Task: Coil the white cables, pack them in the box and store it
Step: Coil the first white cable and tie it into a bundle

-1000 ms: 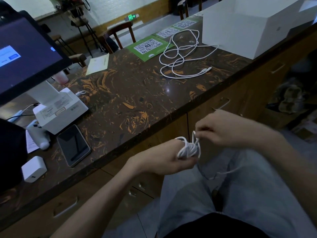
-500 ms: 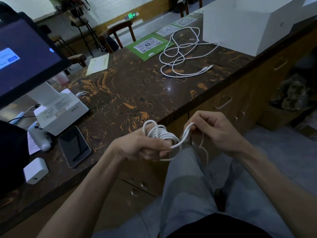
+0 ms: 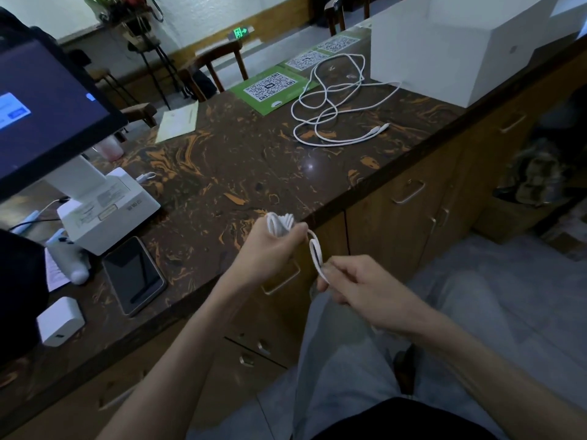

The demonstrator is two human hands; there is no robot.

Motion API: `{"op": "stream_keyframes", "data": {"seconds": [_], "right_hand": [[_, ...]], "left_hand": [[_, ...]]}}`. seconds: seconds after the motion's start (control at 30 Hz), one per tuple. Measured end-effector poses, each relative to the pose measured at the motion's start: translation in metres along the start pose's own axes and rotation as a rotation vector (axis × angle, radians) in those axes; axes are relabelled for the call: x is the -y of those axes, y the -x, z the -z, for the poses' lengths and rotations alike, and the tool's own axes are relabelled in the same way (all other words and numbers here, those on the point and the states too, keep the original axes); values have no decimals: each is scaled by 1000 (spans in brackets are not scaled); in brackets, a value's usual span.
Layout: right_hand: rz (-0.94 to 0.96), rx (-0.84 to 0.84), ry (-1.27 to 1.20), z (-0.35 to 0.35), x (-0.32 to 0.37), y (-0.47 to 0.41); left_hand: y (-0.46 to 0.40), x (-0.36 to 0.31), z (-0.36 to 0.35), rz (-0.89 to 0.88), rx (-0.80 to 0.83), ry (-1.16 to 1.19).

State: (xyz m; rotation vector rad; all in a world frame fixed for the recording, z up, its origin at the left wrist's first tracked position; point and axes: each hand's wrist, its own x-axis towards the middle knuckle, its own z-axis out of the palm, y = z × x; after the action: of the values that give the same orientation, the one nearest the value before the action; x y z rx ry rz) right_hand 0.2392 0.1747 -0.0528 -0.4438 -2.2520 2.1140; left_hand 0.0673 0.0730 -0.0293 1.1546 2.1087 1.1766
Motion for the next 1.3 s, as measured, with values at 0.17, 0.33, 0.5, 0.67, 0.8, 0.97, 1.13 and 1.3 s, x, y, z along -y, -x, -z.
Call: {"op": "stream_keyframes", "data": {"seconds": [0.17,0.33,0.5,0.67,0.8,0.97,1.13,1.3], "right_hand": [[188,-38,468,32,30,10],[276,-59,259,41,49,10],[192,-574,98,71,34,-10],[58,-445,928,53,2,-25],[298,-255,402,-5,-1,-5],[86,-177,275,-18,17,22],[366,-275,698,51,72,33],[563,-411,545,123,103,5]], "left_hand": [[8,4,-9,-14,-17,-313],[17,-10,-28,-18,6,-600],[38,-23,-21,-160,253,-349],[52,-51,-10,-158,393,274],[36,-63,-14,40,110,561],[12,-54,6,136,-158,-26],[13,-32,16,90,211,-310],[40,-39,-9,190,786,222]]}}
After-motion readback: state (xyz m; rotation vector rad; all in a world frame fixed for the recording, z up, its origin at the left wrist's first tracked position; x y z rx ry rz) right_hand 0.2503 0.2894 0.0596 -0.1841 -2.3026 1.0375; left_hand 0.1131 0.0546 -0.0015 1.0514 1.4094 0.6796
